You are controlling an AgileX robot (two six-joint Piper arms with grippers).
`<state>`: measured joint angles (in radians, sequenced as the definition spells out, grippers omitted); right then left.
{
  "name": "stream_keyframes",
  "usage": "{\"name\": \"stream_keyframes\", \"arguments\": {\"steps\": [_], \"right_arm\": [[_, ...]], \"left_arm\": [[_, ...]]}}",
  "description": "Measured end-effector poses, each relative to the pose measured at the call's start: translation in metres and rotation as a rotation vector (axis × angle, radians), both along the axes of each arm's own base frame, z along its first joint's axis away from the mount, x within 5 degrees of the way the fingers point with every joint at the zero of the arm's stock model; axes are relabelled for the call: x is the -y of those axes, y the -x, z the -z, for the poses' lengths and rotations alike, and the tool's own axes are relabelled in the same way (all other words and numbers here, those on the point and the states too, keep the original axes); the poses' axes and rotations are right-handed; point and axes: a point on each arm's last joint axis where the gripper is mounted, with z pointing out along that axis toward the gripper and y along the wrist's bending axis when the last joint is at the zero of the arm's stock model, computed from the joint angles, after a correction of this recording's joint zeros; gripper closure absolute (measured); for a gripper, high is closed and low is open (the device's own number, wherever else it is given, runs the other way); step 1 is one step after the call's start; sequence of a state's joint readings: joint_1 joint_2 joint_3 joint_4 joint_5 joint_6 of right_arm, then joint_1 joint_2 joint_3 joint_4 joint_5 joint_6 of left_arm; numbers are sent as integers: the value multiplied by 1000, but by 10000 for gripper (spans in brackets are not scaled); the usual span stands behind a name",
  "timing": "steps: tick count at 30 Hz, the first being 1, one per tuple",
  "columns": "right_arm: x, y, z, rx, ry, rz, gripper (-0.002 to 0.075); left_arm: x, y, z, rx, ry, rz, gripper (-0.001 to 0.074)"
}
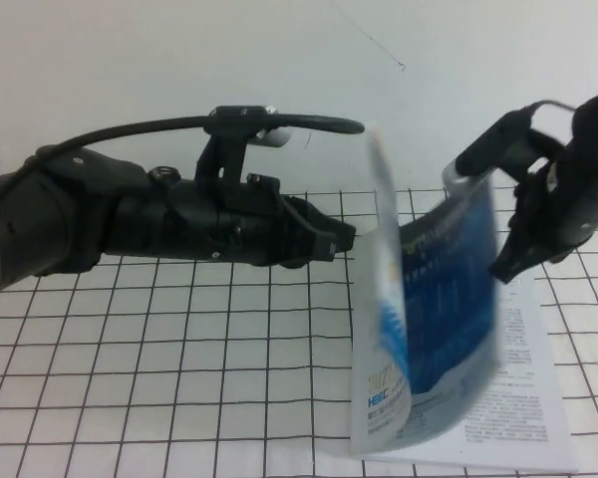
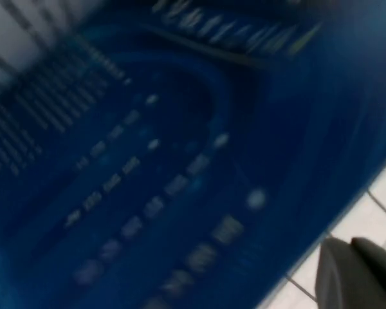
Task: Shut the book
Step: 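Close the open booklet and leave it lying on the table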
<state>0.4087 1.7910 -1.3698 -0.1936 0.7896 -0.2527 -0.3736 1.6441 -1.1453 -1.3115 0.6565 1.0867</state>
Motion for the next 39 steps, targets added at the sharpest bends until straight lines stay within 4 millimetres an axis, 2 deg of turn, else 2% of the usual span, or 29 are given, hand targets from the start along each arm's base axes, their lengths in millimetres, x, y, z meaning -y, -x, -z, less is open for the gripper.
{"name": "stream_keyframes", "arguments": {"steps": [3,6,10,14,18,21,24,27,32,35,39], "right_arm": [[13,16,-38,75,18,40,729],[22,37,-73,129,-12,70,729],[39,74,-109,191,-48,89,729],[59,115,-118,234,-50,118,729],[82,159,-113,281,-59,169,729],[97,195,-108,355,-123,193,729],[109,225,-93,420,-168,188,729],[119,252,-77,492,-226,186,729],[126,281,-44,549,-337,182,729],[127,289,-25,553,-370,178,729],[125,293,-7,508,-423,188,729]], "left_arm": [[5,9,-19,82,102,90,738],[4,21,-34,159,121,167,738],[-10,34,-51,232,-25,128,738],[-35,48,-66,252,-251,-5,738],[-60,69,-78,275,-391,-124,738],[-81,95,-83,335,-460,-202,738],[-97,124,-82,404,-455,-271,738],[-110,151,-73,484,-411,-326,738],[-128,193,-47,579,-274,-430,738],[-137,208,-23,631,-237,-471,738],[-145,223,-5,723,-176,-530,738]]}}
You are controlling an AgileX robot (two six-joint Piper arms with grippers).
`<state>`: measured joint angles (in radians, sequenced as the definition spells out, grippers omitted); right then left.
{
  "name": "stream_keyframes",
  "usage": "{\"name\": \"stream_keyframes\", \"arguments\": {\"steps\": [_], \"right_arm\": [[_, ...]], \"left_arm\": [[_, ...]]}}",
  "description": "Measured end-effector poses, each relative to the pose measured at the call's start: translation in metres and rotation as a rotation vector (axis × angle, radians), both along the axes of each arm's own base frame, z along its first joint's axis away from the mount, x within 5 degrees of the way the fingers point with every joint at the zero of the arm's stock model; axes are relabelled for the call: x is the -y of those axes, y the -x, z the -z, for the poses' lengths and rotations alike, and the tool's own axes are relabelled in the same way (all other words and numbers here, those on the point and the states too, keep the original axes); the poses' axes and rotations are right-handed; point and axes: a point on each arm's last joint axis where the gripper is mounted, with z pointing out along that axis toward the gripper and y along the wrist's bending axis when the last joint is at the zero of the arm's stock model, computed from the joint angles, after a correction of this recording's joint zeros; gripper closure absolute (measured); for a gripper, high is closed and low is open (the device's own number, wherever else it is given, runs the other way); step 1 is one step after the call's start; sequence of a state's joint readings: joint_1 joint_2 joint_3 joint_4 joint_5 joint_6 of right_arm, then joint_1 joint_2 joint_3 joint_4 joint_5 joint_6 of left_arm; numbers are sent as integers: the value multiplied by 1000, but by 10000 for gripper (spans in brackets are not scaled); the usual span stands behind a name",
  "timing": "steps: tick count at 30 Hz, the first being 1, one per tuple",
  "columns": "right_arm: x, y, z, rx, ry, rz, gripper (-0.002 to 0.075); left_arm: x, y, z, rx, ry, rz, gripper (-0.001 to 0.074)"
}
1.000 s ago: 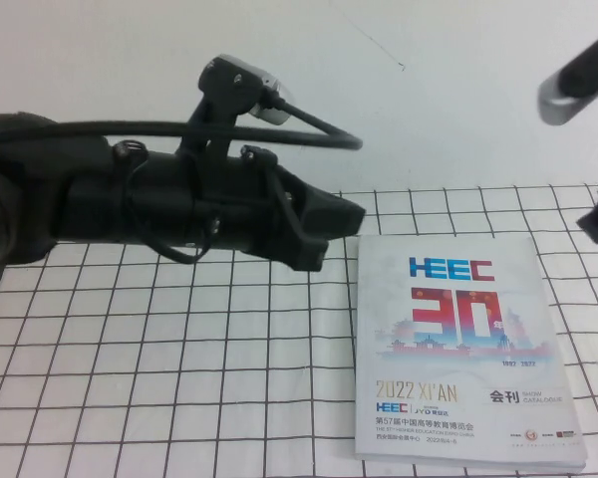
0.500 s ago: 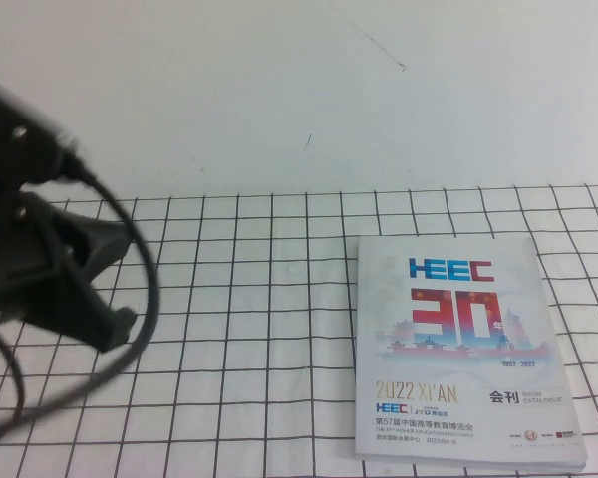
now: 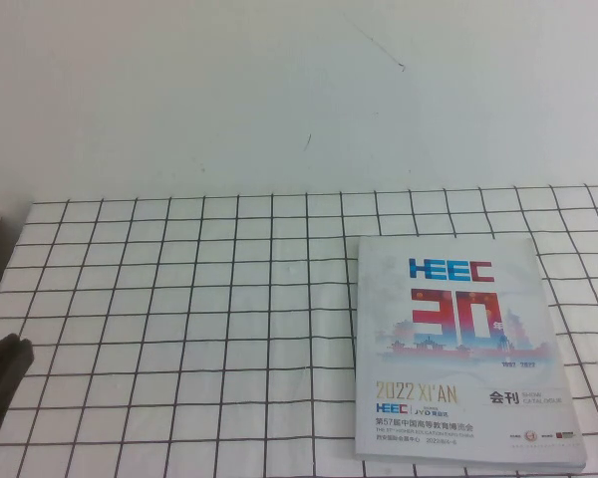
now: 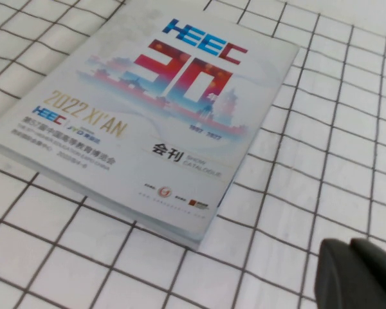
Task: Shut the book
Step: 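Close the open booklet and leave it lying on the table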
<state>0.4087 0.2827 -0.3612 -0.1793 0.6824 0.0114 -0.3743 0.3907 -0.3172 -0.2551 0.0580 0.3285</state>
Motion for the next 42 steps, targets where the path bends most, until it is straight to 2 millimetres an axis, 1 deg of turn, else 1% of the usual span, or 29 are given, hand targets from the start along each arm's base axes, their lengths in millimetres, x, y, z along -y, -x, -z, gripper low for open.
{"name": "stream_keyframes", "arguments": {"steps": [4,8,15,25,28,31,35,39,42], "right_arm": [[-3,1,4,-22,-38,-7,729],[-3,1,4,-27,-49,-8,729],[-3,1,4,-27,-49,-9,729],[-3,1,4,-28,-51,-9,729],[-3,1,4,-28,-51,-9,729],[-3,1,4,-28,-51,-9,729],[-3,1,4,-28,-51,-9,729],[-3,1,4,-28,-51,-9,729],[-3,1,4,-27,-51,-9,729]], "left_arm": [[-6,9,12,84,34,-23,738],[-7,10,19,91,38,-28,738],[-6,10,36,33,15,-25,738],[-4,13,55,-132,-49,18,738],[-5,17,61,-124,-85,19,738],[-11,22,74,-119,-117,-19,738],[-18,28,97,-120,-117,-103,738],[-23,34,105,-126,-78,-187,738],[-25,35,109,-175,-79,-229,738]]}}
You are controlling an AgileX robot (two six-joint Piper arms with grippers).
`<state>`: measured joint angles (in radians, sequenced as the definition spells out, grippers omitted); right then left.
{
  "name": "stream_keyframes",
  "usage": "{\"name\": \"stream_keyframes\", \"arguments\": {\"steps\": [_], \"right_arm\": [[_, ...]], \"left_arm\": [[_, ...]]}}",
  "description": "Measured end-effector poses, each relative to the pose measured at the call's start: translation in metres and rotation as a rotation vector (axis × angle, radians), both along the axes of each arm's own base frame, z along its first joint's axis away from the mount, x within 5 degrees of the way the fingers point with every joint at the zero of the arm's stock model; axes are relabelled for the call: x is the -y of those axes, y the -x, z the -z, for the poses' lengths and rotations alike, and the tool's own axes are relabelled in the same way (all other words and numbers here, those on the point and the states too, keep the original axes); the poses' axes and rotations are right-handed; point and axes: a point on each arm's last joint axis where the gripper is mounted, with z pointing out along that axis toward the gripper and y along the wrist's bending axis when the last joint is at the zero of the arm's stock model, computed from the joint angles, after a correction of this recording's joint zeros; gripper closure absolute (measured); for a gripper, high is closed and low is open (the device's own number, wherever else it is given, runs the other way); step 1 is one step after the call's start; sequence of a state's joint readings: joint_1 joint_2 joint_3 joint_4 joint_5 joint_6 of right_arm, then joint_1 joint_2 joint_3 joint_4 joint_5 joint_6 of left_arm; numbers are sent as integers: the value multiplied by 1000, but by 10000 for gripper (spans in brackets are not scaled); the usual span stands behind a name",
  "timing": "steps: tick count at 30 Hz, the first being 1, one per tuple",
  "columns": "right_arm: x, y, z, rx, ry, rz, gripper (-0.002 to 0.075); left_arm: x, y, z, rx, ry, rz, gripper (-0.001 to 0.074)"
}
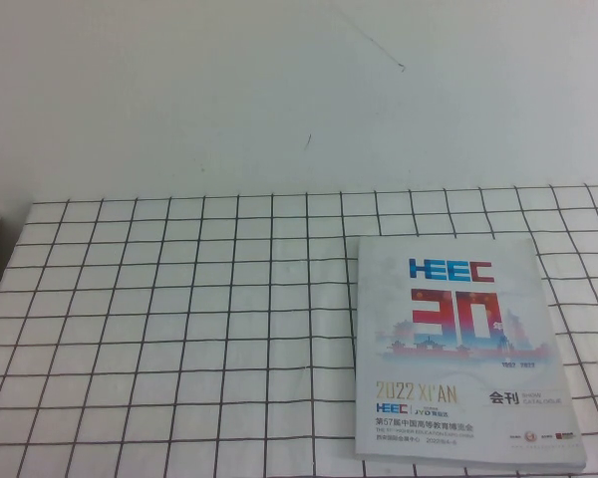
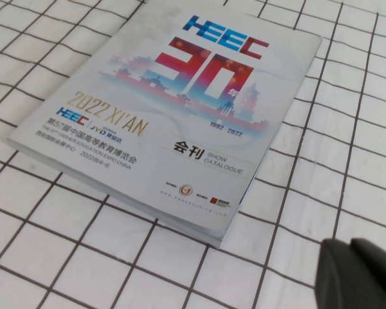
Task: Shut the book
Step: 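Close the open booklet and leave it lying on the table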
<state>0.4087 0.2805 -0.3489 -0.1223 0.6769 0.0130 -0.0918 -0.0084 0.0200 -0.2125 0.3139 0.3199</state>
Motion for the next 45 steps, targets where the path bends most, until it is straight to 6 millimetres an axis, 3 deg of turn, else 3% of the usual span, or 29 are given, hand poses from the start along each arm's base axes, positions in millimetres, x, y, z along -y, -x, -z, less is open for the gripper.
{"name": "stream_keyframes", "arguments": {"steps": [9,22,45], "right_arm": [[0,0,0,0,0,0,729],[0,0,0,0,0,0,729],[0,0,0,0,0,0,729]], "left_arm": [[0,1,0,-15,6,-12,738],[-3,1,0,-56,243,-96,738],[-2,1,1,-44,137,-63,738]]}}
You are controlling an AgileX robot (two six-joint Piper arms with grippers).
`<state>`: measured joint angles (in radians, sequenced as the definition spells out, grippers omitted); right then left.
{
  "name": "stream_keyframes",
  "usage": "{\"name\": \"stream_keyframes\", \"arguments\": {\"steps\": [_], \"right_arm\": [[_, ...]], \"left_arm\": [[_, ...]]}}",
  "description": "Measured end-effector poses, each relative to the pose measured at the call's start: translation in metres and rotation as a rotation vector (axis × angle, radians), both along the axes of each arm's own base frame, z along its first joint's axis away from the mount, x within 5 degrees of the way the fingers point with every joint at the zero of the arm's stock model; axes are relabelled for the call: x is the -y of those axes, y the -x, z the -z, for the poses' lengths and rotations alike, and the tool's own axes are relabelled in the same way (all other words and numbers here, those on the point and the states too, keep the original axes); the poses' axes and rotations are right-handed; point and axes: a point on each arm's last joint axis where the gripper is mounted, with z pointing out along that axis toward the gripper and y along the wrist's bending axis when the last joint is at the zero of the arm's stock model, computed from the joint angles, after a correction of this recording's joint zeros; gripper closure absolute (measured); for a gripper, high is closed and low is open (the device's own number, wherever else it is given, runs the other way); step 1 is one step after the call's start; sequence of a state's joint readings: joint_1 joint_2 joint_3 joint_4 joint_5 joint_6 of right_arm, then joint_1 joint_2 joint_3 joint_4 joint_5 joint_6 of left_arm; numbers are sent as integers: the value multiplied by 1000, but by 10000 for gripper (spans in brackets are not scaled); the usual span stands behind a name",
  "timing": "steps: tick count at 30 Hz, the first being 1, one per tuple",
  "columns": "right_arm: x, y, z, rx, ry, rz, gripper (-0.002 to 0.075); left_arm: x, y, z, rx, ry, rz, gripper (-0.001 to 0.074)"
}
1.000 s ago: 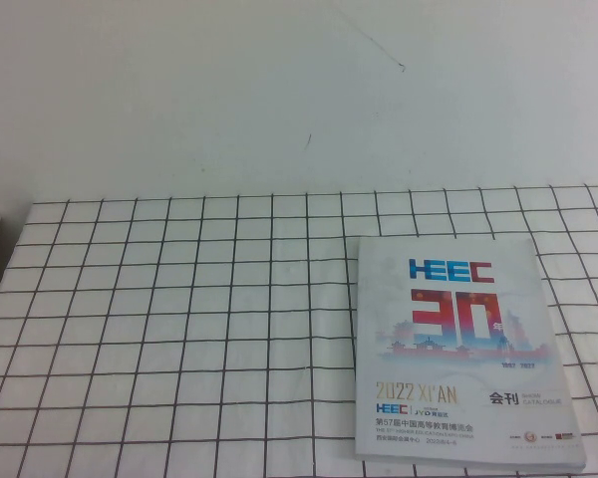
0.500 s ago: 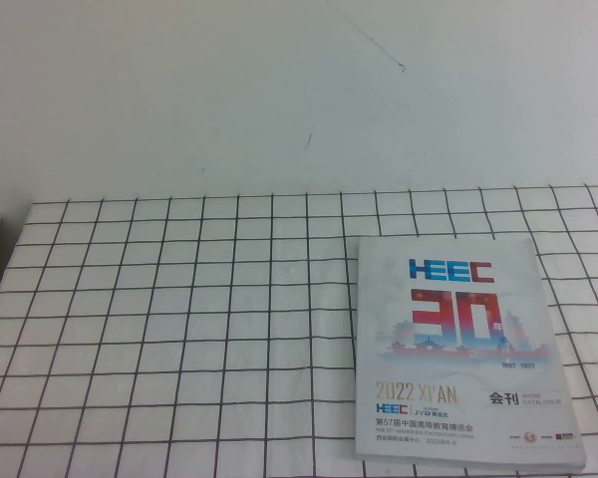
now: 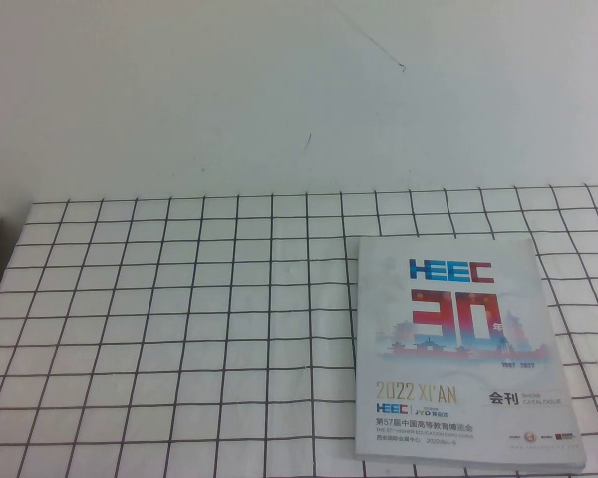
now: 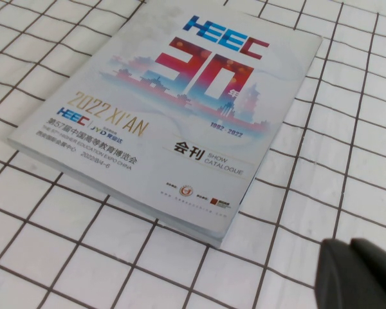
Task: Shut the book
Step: 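Close the open booklet and leave it lying on the table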
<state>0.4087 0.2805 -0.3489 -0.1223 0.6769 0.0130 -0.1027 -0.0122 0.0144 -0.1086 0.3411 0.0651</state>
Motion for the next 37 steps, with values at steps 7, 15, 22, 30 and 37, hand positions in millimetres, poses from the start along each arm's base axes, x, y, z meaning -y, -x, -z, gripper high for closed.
{"name": "stream_keyframes", "arguments": {"steps": [7,15,22,30,37], "right_arm": [[0,0,0,0,0,0,729],[2,1,17,92,-20,11,729],[11,6,58,165,-29,153,729],[17,6,78,252,9,302,729],[19,6,78,254,22,339,729]], "left_arm": [[0,0,0,0,0,0,738],[0,0,0,0,0,0,738],[0,0,0,2,0,0,738],[0,0,0,2,0,0,738],[0,0,0,2,0,0,738]]}}
